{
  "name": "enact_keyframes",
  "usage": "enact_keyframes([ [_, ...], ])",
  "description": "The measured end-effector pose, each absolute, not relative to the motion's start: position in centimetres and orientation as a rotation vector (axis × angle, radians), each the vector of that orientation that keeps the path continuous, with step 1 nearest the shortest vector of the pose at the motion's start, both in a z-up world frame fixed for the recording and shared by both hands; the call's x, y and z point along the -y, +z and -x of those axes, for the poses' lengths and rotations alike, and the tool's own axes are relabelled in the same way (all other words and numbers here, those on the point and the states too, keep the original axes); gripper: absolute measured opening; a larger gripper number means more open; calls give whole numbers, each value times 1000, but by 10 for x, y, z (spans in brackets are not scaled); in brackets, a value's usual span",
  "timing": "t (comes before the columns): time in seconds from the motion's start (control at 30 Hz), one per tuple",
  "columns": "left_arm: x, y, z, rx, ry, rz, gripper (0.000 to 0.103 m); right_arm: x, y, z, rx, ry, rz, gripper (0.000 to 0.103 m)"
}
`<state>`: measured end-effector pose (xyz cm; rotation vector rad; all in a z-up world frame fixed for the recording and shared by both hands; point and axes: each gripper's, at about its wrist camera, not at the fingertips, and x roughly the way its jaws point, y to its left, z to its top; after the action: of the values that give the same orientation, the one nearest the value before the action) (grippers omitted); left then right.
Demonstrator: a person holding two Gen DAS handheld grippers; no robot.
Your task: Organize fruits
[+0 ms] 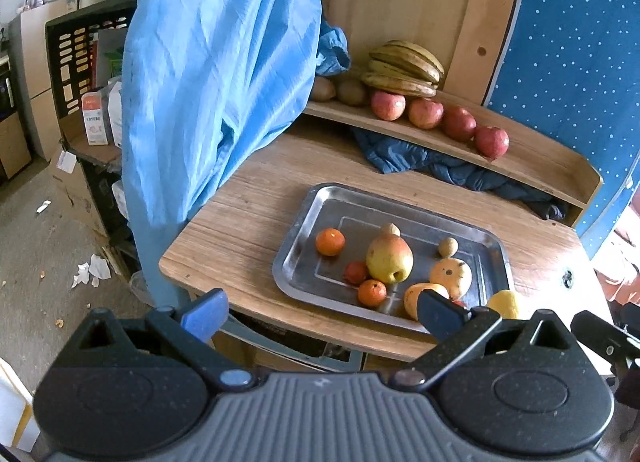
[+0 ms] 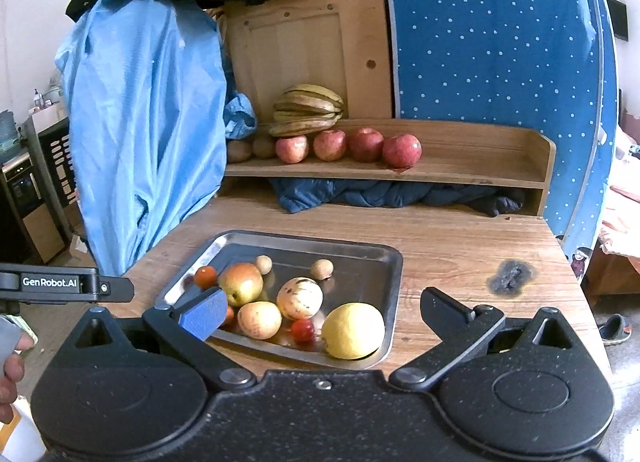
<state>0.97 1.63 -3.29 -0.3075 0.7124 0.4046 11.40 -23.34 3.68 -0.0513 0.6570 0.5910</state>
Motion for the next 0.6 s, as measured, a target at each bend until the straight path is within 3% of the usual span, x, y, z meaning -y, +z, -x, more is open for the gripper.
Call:
enact_keyframes([
  [0.6, -52, -38, 20, -749, 279, 250, 102, 206, 38, -62, -712, 491, 43, 102],
])
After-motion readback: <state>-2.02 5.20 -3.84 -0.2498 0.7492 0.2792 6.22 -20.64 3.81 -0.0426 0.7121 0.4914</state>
